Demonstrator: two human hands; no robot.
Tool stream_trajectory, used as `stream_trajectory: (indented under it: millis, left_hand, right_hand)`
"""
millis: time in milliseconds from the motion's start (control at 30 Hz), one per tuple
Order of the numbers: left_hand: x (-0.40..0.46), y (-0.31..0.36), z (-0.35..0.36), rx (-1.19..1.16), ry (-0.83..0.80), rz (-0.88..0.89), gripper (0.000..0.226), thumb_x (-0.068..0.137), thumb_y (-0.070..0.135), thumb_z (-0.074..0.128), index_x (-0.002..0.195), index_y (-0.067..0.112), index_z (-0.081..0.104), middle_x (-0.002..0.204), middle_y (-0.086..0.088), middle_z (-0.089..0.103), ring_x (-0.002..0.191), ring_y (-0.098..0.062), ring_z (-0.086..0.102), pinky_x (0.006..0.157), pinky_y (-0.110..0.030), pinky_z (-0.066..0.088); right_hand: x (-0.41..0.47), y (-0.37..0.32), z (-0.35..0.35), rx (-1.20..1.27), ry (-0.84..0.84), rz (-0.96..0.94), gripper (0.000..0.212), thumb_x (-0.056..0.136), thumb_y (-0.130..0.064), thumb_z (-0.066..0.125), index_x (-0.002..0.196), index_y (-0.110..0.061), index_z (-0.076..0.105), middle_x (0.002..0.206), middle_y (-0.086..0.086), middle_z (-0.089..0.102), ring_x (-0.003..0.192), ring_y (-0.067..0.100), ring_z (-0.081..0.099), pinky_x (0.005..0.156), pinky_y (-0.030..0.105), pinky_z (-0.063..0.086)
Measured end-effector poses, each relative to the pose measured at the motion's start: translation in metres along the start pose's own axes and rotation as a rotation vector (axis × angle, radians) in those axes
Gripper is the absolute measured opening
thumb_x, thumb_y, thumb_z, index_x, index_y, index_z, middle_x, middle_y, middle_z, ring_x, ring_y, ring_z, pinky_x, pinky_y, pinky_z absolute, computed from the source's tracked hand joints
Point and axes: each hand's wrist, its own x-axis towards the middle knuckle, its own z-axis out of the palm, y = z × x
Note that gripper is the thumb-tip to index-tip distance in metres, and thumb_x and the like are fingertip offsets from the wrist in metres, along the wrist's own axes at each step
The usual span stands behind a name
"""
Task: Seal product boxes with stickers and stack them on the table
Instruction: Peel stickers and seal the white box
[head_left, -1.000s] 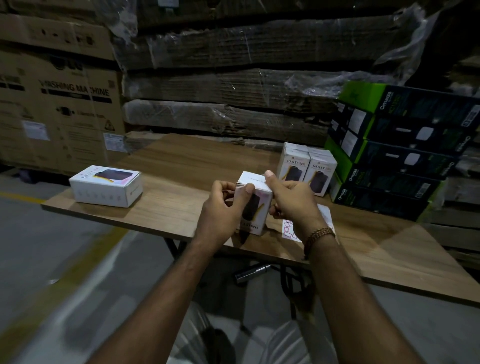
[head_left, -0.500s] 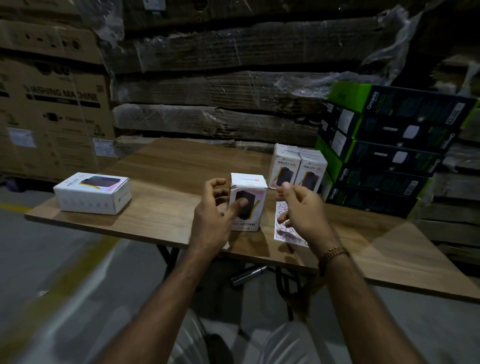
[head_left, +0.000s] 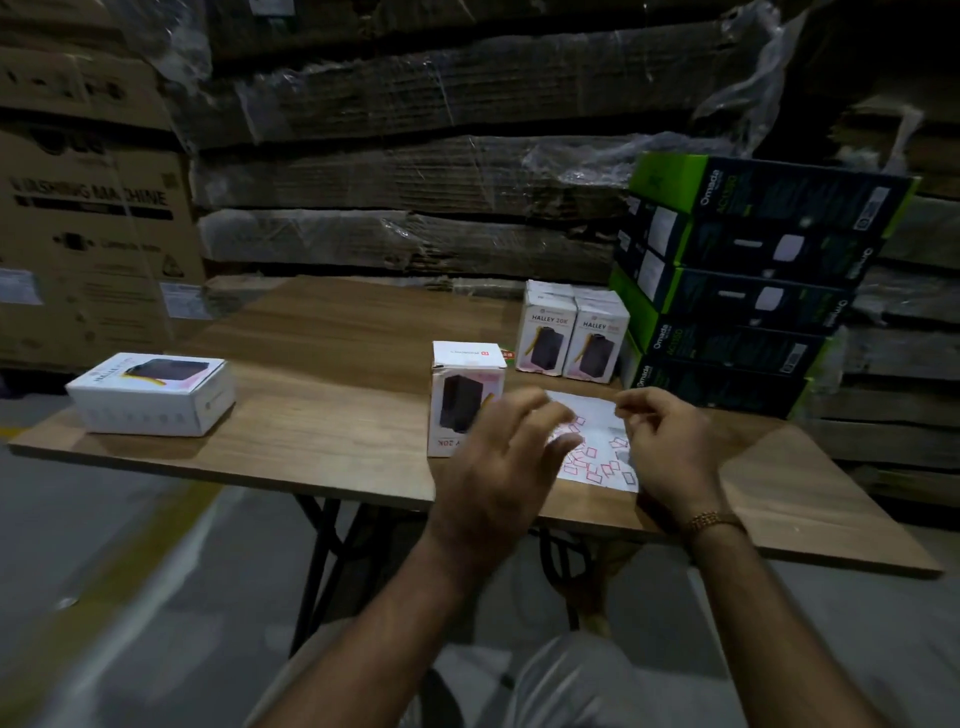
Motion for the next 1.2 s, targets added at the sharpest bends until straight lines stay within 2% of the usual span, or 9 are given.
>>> stream_trajectory:
  millis: [133, 267, 400, 567, 700, 833, 1000, 1133, 1200]
  left_hand:
    - [0.003, 0.008, 0.026, -0.101, -0.411, -0.199, 0.044, 0.098, -0.002, 0.068, 0.139, 0.014, 0.058, 0.134, -0.007, 0.064, 0.114, -0.021, 0.065, 0.086, -0.038, 0.060]
    - [0.007, 0.001, 0.047, -0.088, -0.596, -0.495, 0.060, 0.102, 0.002, 0.059, 0.158, 0.015, 0.043, 0.158, -0.003, 0.048, 0.144, -0.017, 0.046, 0.117, -0.028, 0.040]
    - [0.015, -0.005, 0.062, -0.029, -0.723, -0.703, 0.071, 0.101, 0.007, 0.058, 0.165, 0.012, 0.029, 0.166, -0.007, 0.039, 0.152, -0.022, 0.036, 0.123, -0.035, 0.037]
    - [0.017, -0.009, 0.066, -0.005, -0.752, -0.788, 0.069, 0.102, 0.009, 0.057, 0.165, 0.015, 0.030, 0.159, -0.010, 0.047, 0.144, -0.027, 0.048, 0.111, -0.039, 0.049]
    - [0.024, -0.019, 0.069, 0.002, -0.751, -0.802, 0.081, 0.098, 0.003, 0.065, 0.166, 0.019, 0.025, 0.158, -0.009, 0.049, 0.142, -0.027, 0.050, 0.104, -0.036, 0.053]
    - [0.029, -0.027, 0.071, -0.038, -0.734, -0.796, 0.110, 0.089, -0.006, 0.073, 0.171, 0.024, 0.007, 0.160, -0.010, 0.045, 0.147, -0.027, 0.044, 0.114, -0.040, 0.049]
    - [0.025, -0.032, 0.073, -0.044, -0.794, -0.826, 0.128, 0.089, 0.014, 0.077, 0.164, 0.039, -0.023, 0.148, -0.011, 0.052, 0.135, -0.030, 0.052, 0.109, -0.050, 0.053]
    - [0.024, -0.036, 0.075, -0.012, -0.829, -0.806, 0.136, 0.086, 0.028, 0.078, 0.156, 0.041, -0.038, 0.140, -0.012, 0.063, 0.134, -0.038, 0.053, 0.113, -0.055, 0.046]
    - [0.022, -0.036, 0.076, -0.021, -0.802, -0.793, 0.140, 0.081, 0.033, 0.079, 0.155, 0.041, -0.039, 0.139, -0.013, 0.063, 0.132, -0.040, 0.053, 0.114, -0.056, 0.044]
  right_hand:
    - [-0.006, 0.010, 0.004, -0.034, -0.013, -0.050, 0.039, 0.095, 0.010, 0.053, 0.104, -0.017, 0.080, 0.098, -0.007, 0.074, 0.087, -0.003, 0.063, 0.075, 0.001, 0.041]
    - [-0.007, 0.012, 0.004, -0.035, -0.003, -0.047, 0.036, 0.096, 0.008, 0.055, 0.106, -0.017, 0.079, 0.103, -0.004, 0.074, 0.097, 0.009, 0.065, 0.085, 0.022, 0.051]
    - [-0.008, 0.015, 0.004, -0.104, -0.015, -0.068, 0.023, 0.096, -0.006, 0.067, 0.112, -0.018, 0.078, 0.107, -0.003, 0.075, 0.099, 0.014, 0.065, 0.092, 0.036, 0.058]
    - [-0.010, 0.017, 0.005, -0.152, -0.067, -0.068, 0.029, 0.089, -0.020, 0.077, 0.118, -0.024, 0.077, 0.104, -0.008, 0.075, 0.102, 0.016, 0.066, 0.093, 0.043, 0.060]
    - [-0.010, 0.018, 0.007, -0.178, -0.054, -0.035, 0.032, 0.092, -0.015, 0.075, 0.122, -0.025, 0.076, 0.112, -0.005, 0.075, 0.108, 0.016, 0.065, 0.097, 0.045, 0.060]
    - [-0.007, 0.024, 0.007, -0.141, -0.043, 0.018, 0.033, 0.093, -0.005, 0.073, 0.115, -0.028, 0.078, 0.112, -0.009, 0.076, 0.108, 0.013, 0.065, 0.097, 0.041, 0.059]
    - [-0.008, 0.024, 0.003, -0.132, -0.022, 0.054, 0.049, 0.088, 0.011, 0.059, 0.114, -0.024, 0.080, 0.117, -0.007, 0.077, 0.108, 0.010, 0.064, 0.094, 0.030, 0.056]
    - [-0.010, 0.023, 0.005, -0.175, 0.098, 0.015, 0.028, 0.091, -0.014, 0.064, 0.106, -0.034, 0.077, 0.107, -0.008, 0.076, 0.104, 0.016, 0.067, 0.091, 0.043, 0.062]
    - [-0.008, 0.018, 0.005, -0.189, 0.101, -0.050, 0.027, 0.093, -0.014, 0.065, 0.107, -0.032, 0.078, 0.107, -0.005, 0.075, 0.103, 0.015, 0.066, 0.089, 0.038, 0.060]
